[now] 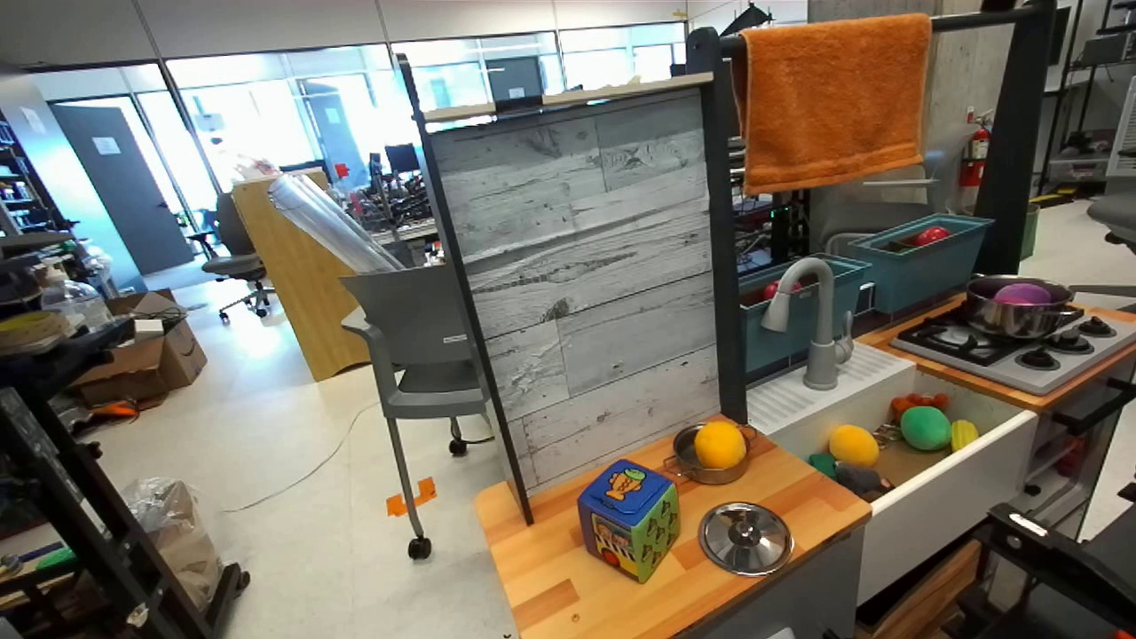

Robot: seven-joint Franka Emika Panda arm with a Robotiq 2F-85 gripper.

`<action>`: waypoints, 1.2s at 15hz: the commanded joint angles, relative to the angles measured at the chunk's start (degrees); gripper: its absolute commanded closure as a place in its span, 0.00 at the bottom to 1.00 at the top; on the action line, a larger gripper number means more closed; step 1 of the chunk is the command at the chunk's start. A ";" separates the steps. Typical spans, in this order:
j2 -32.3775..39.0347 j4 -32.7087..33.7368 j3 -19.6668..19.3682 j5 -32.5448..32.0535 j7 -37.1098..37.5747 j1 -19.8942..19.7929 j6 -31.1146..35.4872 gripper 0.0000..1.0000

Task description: Unhang the orange towel and put it in the sink

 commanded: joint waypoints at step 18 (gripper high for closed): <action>24.12 11.01 -2.95 -37.93 47.32 2.89 43.43 0.00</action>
